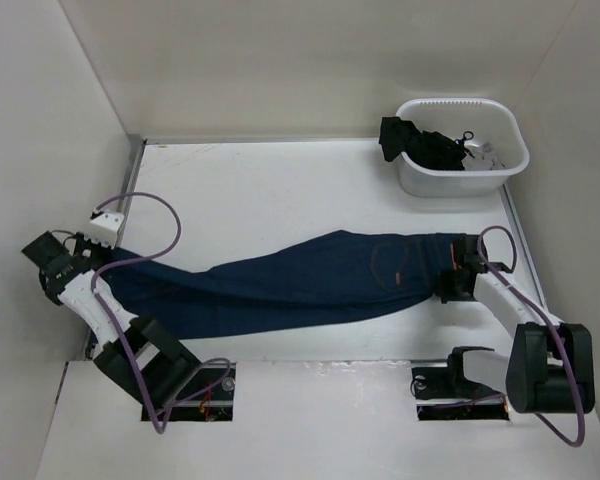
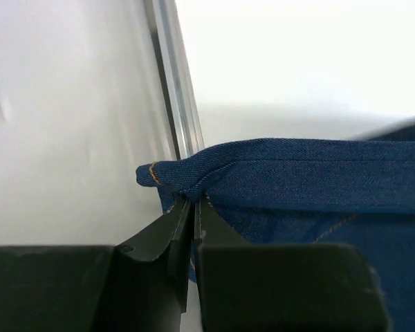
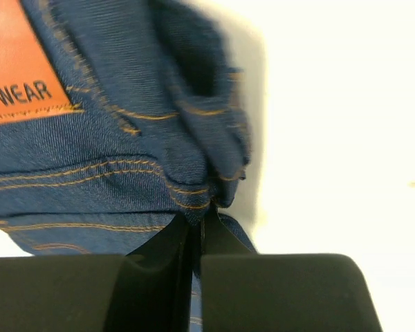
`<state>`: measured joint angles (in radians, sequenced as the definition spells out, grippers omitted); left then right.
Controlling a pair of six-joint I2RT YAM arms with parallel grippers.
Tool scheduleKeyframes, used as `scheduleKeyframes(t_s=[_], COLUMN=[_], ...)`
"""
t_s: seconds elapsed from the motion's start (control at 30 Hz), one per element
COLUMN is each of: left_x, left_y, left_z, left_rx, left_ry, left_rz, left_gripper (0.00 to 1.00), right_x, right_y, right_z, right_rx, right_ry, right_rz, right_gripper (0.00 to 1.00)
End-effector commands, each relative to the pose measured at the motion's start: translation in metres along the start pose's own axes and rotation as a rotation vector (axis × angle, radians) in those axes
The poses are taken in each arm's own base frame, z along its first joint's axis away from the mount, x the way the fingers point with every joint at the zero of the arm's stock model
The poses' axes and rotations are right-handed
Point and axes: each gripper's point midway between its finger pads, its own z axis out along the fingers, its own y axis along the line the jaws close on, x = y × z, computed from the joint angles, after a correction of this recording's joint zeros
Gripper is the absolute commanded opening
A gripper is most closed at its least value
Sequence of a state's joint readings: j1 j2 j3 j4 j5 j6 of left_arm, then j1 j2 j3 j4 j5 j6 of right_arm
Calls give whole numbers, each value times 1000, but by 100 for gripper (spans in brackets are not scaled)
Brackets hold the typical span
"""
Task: Fold and stack the trousers
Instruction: Fold the trousers
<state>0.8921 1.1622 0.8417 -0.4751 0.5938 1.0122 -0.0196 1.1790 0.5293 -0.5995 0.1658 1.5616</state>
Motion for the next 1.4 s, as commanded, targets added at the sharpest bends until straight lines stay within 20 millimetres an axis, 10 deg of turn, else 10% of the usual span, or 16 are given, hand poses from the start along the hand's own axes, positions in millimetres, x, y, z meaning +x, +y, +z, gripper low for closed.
scheduleKeyframes(t_s=[0.0, 0.27, 0.57, 0.9, 1.2, 1.37], left_x=[-64, -192, -289, -170, -71, -19], left_y=[23, 21, 39, -64, -87, -131], left_z=[21, 98, 78, 43, -16, -40], left_rx=[-47, -19, -75, 124, 156, 304], left_ry=[-129, -315, -473, -329, -154, -20], left_rz=[75, 149, 341, 452, 453, 525], left_gripper=[1, 0, 0, 0, 1, 40], right_x=[-24, -77, -117, -111, -131, -126], right_y=[24, 75, 88, 52, 61, 59], right_z=[12, 9, -12, -1, -5, 3], right_rx=[-84, -214, -370, -319, -305, -304], right_ry=[-74, -189, -240, -234, -245, -223], right_rz=[150, 375, 583, 506, 390, 377], right_gripper=[0, 0, 0, 18, 19, 28])
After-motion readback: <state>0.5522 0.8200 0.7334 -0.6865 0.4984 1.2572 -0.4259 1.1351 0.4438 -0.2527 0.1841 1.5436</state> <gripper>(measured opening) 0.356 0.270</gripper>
